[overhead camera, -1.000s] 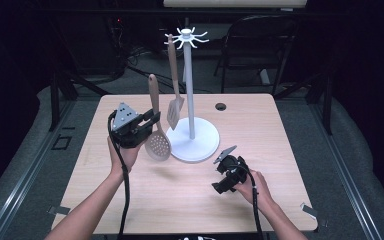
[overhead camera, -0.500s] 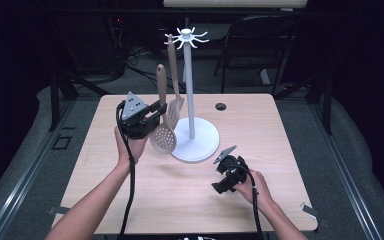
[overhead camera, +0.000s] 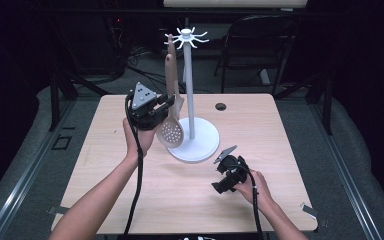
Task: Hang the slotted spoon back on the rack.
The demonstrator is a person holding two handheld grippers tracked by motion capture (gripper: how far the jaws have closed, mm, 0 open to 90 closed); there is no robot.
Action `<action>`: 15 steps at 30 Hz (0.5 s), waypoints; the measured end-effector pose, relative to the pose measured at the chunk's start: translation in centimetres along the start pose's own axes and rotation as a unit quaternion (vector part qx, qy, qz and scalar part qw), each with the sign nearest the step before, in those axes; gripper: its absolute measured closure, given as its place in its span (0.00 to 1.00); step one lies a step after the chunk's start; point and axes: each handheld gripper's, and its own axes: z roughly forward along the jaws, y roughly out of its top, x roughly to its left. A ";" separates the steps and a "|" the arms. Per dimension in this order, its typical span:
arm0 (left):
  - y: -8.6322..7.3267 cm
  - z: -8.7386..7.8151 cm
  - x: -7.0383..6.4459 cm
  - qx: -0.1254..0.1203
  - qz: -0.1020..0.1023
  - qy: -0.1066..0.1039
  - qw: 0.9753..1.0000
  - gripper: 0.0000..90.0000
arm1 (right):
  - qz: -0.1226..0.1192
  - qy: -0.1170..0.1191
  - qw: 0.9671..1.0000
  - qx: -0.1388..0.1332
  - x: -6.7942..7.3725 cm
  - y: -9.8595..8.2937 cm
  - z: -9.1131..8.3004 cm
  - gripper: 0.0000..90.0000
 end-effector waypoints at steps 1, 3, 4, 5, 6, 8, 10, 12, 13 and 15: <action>0.2 0.2 -0.1 -0.001 -0.003 0.002 1.000 0.84 | 0.000 0.000 1.000 -0.001 0.0 0.0 0.0 0.12; 0.4 0.4 -0.1 0.001 -0.005 0.002 1.000 0.84 | 0.000 0.000 1.000 -0.001 0.0 0.0 0.0 0.12; 0.6 0.6 -0.2 0.002 -0.004 0.002 1.000 0.85 | -0.002 0.001 1.000 -0.002 0.0 0.0 0.0 0.12; 0.7 0.7 -0.2 0.003 -0.003 0.003 1.000 0.84 | -0.001 0.001 1.000 0.000 0.0 0.0 0.0 0.12; 0.8 0.8 -0.3 0.006 -0.002 0.005 1.000 0.84 | -0.001 0.001 1.000 0.000 0.0 0.0 0.0 0.12; 1.0 1.1 -0.4 0.007 -0.001 0.009 1.000 0.84 | -0.003 -0.001 1.000 0.001 0.0 0.0 0.0 0.12; 1.2 1.3 -0.4 0.010 -0.001 0.012 1.000 0.84 | -0.003 -0.001 1.000 0.001 0.0 0.0 -0.1 0.12; 1.4 1.6 -0.3 0.012 -0.003 0.015 1.000 0.84 | -0.001 -0.001 1.000 -0.002 0.0 0.0 0.0 0.12; 1.4 1.7 -0.3 0.013 -0.002 0.016 1.000 0.84 | -0.001 -0.001 1.000 -0.002 0.0 0.0 0.0 0.12; 1.6 1.9 -0.4 0.015 0.001 0.020 1.000 0.84 | -0.003 -0.001 1.000 0.001 0.0 0.0 -0.1 0.12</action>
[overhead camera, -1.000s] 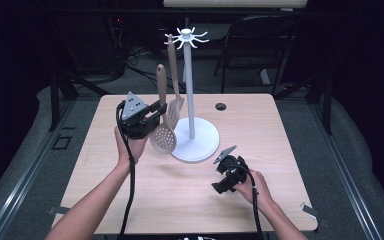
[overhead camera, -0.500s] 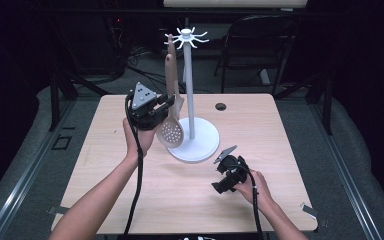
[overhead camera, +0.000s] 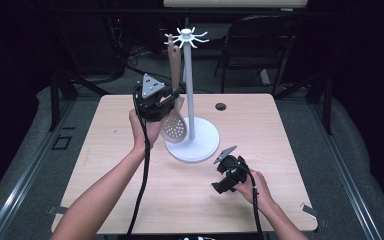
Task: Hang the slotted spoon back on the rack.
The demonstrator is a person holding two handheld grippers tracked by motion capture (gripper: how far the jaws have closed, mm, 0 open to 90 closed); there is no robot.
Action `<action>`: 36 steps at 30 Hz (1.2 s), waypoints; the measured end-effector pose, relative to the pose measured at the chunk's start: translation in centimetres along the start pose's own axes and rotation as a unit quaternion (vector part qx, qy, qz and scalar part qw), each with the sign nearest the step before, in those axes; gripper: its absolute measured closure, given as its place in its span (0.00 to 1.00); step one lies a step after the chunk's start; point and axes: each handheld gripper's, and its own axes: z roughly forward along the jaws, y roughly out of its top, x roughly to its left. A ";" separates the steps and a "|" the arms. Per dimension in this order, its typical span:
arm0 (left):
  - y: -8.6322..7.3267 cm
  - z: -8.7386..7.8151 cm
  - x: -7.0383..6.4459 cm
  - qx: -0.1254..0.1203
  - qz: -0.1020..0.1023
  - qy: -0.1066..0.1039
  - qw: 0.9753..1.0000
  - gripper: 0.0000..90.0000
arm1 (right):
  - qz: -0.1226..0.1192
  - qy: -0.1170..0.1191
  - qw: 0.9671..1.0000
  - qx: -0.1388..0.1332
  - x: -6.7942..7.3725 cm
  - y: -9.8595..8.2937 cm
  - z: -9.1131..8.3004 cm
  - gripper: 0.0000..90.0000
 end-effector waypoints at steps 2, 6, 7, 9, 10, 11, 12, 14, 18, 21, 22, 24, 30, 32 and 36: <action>0.1 0.1 0.0 0.001 0.001 0.003 1.000 0.84 | 0.000 0.000 1.000 0.000 0.0 0.0 0.0 0.12; 0.3 0.4 0.0 0.003 0.002 0.009 1.000 0.84 | 0.000 0.003 1.000 0.005 0.0 0.0 0.0 0.12; 0.4 0.4 0.0 0.004 0.002 0.012 1.000 0.84 | 0.001 0.004 1.000 0.004 0.0 0.0 0.0 0.12; 0.4 0.6 0.0 0.007 0.003 0.014 1.000 0.84 | 0.000 0.003 1.000 0.005 0.0 0.0 0.0 0.12; 0.5 0.7 0.0 0.008 0.003 0.015 1.000 0.84 | 0.000 0.004 1.000 0.005 0.0 0.0 0.0 0.12; 0.5 0.8 0.0 0.008 0.003 0.017 1.000 0.84 | 0.000 0.003 1.000 0.007 0.0 0.0 0.0 0.12; 0.5 0.8 0.0 0.011 0.004 0.018 1.000 0.84 | 0.000 0.004 1.000 0.007 0.0 0.0 0.0 0.12; 0.6 1.0 0.0 0.010 0.003 0.021 1.000 0.84 | -0.001 0.005 1.000 0.005 0.0 0.0 0.1 0.12; 0.6 1.4 -0.1 0.013 0.004 0.022 1.000 0.84 | -0.002 0.005 1.000 0.005 0.0 0.0 0.1 0.12; 0.6 1.7 -0.1 0.018 0.005 0.022 1.000 0.84 | 0.000 0.005 1.000 0.008 0.0 0.0 0.0 0.12; 0.6 1.7 -0.1 0.019 0.005 0.021 1.000 0.84 | -0.001 0.006 1.000 0.005 0.0 0.0 0.1 0.12; 0.6 1.9 -0.1 0.020 0.004 0.021 1.000 0.84 | 0.000 0.006 1.000 0.004 0.0 0.0 0.1 0.12; 0.4 2.4 -0.3 0.022 -0.001 0.018 1.000 0.83 | -0.001 0.007 1.000 0.003 0.0 0.0 0.1 0.12; 0.4 2.5 -0.3 0.020 0.000 0.016 1.000 0.83 | -0.001 0.006 1.000 0.004 0.0 0.0 0.1 0.12; 0.4 2.8 -0.4 0.016 0.004 0.020 1.000 0.82 | -0.003 0.005 1.000 0.009 0.1 0.0 0.1 0.12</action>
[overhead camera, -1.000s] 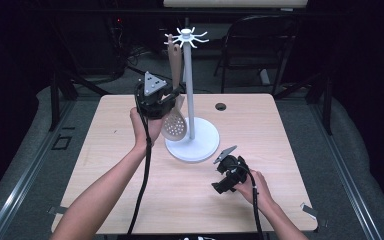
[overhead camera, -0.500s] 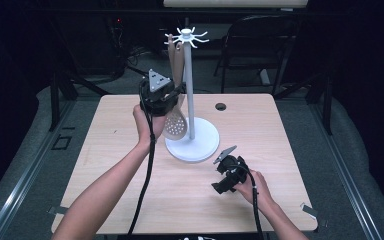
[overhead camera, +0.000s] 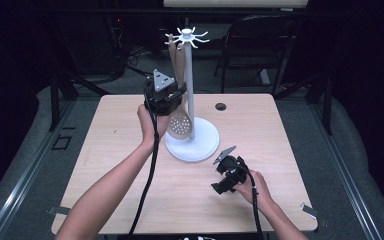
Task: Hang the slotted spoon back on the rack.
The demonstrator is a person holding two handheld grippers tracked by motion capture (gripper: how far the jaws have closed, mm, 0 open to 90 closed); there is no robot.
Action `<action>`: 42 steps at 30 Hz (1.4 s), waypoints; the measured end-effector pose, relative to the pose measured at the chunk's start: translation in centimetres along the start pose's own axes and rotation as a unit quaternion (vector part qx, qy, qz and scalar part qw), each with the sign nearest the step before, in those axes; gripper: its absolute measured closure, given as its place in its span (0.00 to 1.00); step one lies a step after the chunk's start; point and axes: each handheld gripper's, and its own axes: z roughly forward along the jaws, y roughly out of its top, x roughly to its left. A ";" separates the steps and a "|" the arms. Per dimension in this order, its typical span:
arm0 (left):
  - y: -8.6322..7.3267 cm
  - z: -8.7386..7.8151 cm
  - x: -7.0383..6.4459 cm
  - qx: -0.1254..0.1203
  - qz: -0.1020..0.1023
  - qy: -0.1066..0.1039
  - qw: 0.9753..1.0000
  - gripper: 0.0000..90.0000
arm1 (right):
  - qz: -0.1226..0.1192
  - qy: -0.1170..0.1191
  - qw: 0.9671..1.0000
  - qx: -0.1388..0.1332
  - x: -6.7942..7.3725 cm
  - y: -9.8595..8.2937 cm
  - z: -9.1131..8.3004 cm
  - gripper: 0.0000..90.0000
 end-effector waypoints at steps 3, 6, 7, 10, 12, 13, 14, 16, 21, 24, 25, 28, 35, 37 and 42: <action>0.0 0.1 0.0 -0.002 0.002 0.000 1.000 0.82 | 0.001 0.000 1.000 -0.003 0.1 0.0 0.1 0.12; -0.1 0.2 0.0 -0.004 0.000 0.000 1.000 0.82 | -0.002 0.000 1.000 0.001 0.1 0.0 0.0 0.12; -0.2 0.1 0.0 -0.008 0.000 0.000 1.000 0.81 | 0.001 0.001 1.000 -0.002 0.1 0.0 0.0 0.12; -0.3 -0.1 0.0 -0.012 0.005 -0.008 1.000 0.75 | 0.004 0.002 1.000 -0.009 0.1 -0.1 0.1 0.12; -0.5 -0.3 0.0 -0.014 0.015 -0.004 1.000 0.72 | 0.003 0.002 1.000 -0.008 0.1 -0.1 0.0 0.12; -0.6 -0.5 0.0 -0.014 0.016 -0.002 1.000 0.70 | 0.003 0.003 1.000 -0.008 0.1 -0.1 0.0 0.12; -0.7 -0.6 0.1 -0.015 0.017 0.001 1.000 0.68 | 0.000 0.004 1.000 -0.006 0.1 -0.1 -0.1 0.12; -0.8 -0.9 0.2 -0.014 0.019 0.003 1.000 0.63 | 0.000 0.003 1.000 -0.006 0.1 -0.1 -0.1 0.12; -1.2 -1.8 0.3 -0.001 0.026 0.002 1.000 0.43 | 0.001 0.001 1.000 -0.014 0.1 0.0 -0.1 0.12; -1.4 -2.5 0.5 0.008 0.030 -0.007 0.999 0.35 | 0.004 0.002 1.000 -0.017 0.1 0.0 -0.2 0.11; -1.5 -2.8 0.6 0.009 0.028 -0.010 1.000 0.33 | 0.005 0.002 1.000 -0.017 0.1 0.0 -0.2 0.11; -1.9 -3.8 0.9 0.012 0.028 -0.015 0.999 0.27 | 0.005 0.003 1.000 -0.018 0.1 0.0 -0.3 0.11; -3.2 -5.9 1.7 0.033 0.035 -0.040 0.998 0.18 | 0.004 -0.001 1.000 -0.019 0.2 0.0 -0.2 0.11; -3.8 -6.6 1.9 0.042 0.036 -0.044 0.998 0.17 | 0.001 -0.001 1.000 -0.016 0.1 0.0 -0.3 0.11; -5.4 -7.9 2.4 0.056 0.023 -0.045 0.997 0.14 | 0.004 0.000 1.000 -0.020 0.3 0.0 -0.2 0.11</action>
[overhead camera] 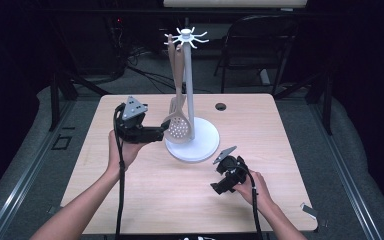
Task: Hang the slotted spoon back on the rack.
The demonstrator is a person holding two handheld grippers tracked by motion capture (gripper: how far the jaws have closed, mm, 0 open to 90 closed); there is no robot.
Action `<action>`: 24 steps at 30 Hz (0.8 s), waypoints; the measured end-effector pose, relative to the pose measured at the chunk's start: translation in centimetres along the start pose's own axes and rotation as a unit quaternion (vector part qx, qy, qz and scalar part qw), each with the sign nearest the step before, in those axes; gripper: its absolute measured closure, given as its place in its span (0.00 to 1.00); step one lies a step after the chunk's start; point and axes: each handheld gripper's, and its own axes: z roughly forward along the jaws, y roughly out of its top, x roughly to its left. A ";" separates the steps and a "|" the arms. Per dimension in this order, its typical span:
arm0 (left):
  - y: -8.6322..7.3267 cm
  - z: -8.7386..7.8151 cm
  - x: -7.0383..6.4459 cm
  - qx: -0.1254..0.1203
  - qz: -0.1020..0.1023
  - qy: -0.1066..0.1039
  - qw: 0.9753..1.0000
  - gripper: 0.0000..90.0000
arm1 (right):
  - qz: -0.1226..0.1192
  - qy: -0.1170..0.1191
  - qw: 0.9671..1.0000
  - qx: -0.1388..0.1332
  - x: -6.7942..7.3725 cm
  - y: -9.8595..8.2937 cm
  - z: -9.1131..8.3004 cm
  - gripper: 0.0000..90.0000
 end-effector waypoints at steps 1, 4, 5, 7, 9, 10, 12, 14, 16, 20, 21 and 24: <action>-0.4 -0.2 0.0 0.002 -0.002 0.000 1.000 0.13 | -0.003 0.000 1.000 0.003 0.0 0.0 0.0 0.11; -1.6 -0.9 0.2 0.016 0.000 -0.001 1.000 0.12 | -0.002 0.000 1.000 0.005 0.0 0.0 0.0 0.11; -1.8 -1.0 0.2 0.017 -0.001 -0.001 1.000 0.12 | -0.003 0.000 1.000 0.005 0.0 0.0 0.0 0.11; -2.7 -1.4 0.3 0.024 -0.002 -0.003 1.000 0.11 | -0.003 0.000 1.000 0.006 0.0 0.0 -0.1 0.11; -3.4 -1.7 0.5 0.032 -0.009 -0.005 0.999 0.10 | -0.002 0.000 1.000 0.006 0.0 0.0 0.0 0.11; -3.7 -1.8 0.6 0.035 -0.011 -0.006 0.999 0.10 | -0.003 0.000 1.000 0.005 0.0 0.0 0.0 0.11; -4.5 -2.2 0.8 0.041 -0.015 -0.005 0.999 0.10 | -0.003 0.001 1.000 0.006 0.1 0.0 0.0 0.11; -5.4 -2.6 1.0 0.048 -0.020 -0.003 0.999 0.10 | 0.000 0.002 1.000 0.002 0.1 0.0 0.1 0.11; -6.2 -2.9 1.1 0.054 -0.024 -0.002 0.998 0.10 | 0.000 0.002 1.000 0.001 0.1 0.0 0.1 0.11; -8.0 -3.5 1.3 0.069 -0.032 0.000 0.997 0.10 | 0.001 0.001 1.000 0.001 0.2 0.0 0.2 0.11; -8.4 -3.5 1.3 0.074 -0.035 0.000 0.997 0.10 | 0.001 0.002 1.000 0.002 0.2 0.0 0.2 0.11; -9.6 -3.6 1.3 0.088 -0.038 -0.001 0.995 0.10 | -0.004 0.000 1.000 0.007 0.2 0.0 0.2 0.11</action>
